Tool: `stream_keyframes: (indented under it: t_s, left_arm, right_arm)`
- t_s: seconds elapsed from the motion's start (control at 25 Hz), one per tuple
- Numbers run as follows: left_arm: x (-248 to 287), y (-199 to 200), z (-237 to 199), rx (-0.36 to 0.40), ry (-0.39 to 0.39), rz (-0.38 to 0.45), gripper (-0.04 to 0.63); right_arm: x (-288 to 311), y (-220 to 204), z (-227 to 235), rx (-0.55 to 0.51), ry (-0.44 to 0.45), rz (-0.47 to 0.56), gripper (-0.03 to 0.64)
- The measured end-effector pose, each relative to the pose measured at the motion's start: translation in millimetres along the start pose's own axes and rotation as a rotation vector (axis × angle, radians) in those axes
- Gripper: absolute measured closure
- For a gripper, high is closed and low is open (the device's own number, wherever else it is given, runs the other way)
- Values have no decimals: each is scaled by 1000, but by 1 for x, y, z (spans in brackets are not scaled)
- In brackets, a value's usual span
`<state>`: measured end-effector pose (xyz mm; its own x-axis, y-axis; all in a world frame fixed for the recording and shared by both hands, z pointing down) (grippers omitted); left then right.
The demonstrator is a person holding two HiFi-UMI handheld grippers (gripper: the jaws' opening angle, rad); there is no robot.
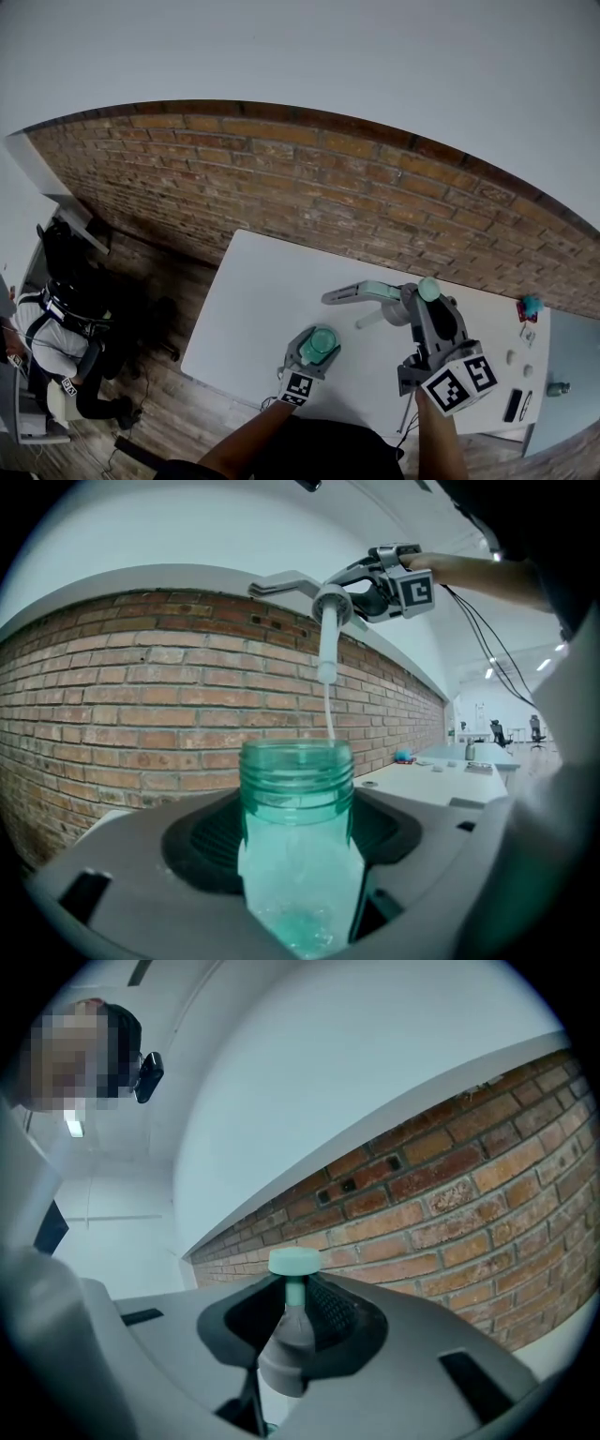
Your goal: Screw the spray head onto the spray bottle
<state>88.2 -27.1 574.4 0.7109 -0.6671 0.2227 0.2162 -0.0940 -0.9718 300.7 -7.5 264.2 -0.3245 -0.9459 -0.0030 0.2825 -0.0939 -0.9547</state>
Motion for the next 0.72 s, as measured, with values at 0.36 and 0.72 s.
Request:
stream_keyframes:
  t_s: [0.36, 0.72]
  left_arm:
    - [3, 0, 3, 3, -16, -1, 273]
    - [1, -2, 3, 14, -24, -1, 273]
  right_arm:
    - [-4, 9, -14, 9, 13, 18, 548]
    - [5, -2, -30, 56, 57, 9, 548]
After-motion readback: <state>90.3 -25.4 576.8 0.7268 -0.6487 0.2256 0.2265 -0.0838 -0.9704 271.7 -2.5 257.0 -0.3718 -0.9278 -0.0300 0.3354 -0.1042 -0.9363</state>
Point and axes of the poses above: the fingertips, and each gripper's own axes: x forward along the fingers, z to its right, y out of its top, the point moved 9 cm from there along -x, backward along the fingers, and after that the axes turned 5 degrees about y, right-handed, at the moved point
